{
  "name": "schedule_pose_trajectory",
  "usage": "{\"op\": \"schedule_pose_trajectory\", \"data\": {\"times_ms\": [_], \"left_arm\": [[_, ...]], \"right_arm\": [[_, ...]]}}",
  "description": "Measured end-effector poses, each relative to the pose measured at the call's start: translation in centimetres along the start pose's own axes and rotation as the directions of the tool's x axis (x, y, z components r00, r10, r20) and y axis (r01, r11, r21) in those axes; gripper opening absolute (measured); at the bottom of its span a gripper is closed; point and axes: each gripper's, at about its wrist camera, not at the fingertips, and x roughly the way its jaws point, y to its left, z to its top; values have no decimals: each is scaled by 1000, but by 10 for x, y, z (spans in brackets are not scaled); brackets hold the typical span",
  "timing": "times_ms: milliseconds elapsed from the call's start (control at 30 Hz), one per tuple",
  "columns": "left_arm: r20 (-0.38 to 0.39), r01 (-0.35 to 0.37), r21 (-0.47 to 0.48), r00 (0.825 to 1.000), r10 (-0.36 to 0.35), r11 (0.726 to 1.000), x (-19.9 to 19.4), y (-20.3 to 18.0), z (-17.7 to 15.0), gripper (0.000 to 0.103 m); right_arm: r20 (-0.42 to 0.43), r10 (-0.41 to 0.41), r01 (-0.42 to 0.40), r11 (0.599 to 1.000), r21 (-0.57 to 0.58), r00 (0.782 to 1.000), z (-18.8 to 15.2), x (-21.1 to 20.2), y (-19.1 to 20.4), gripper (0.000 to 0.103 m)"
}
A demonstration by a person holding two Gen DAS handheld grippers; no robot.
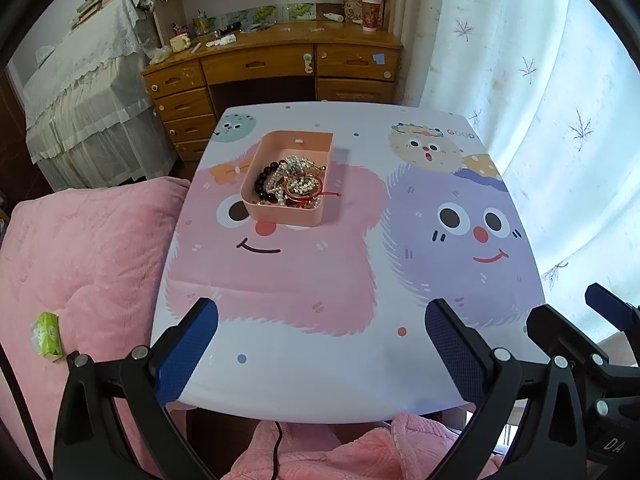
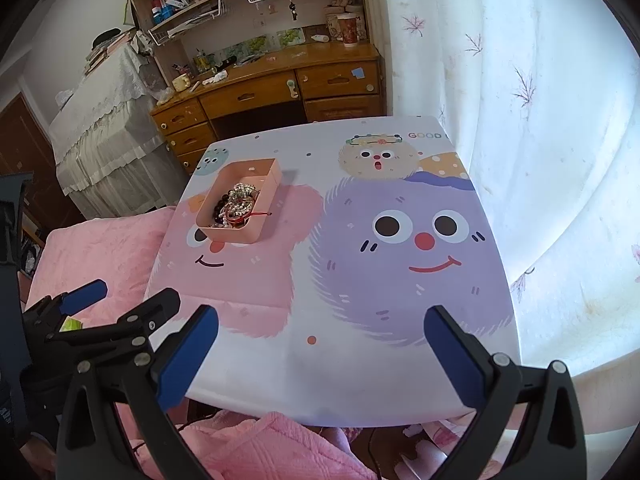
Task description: Organize jewelry
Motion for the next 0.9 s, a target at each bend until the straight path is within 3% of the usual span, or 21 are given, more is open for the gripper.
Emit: {"op": "schedule_pose_trajectory", "data": {"times_ms": [900], "left_arm": [[37, -22, 5, 999, 21, 1000, -9, -2, -1, 102]], "right_arm": [[-2, -1, 1, 1000, 12, 1000, -2, 1, -3, 103]]}}
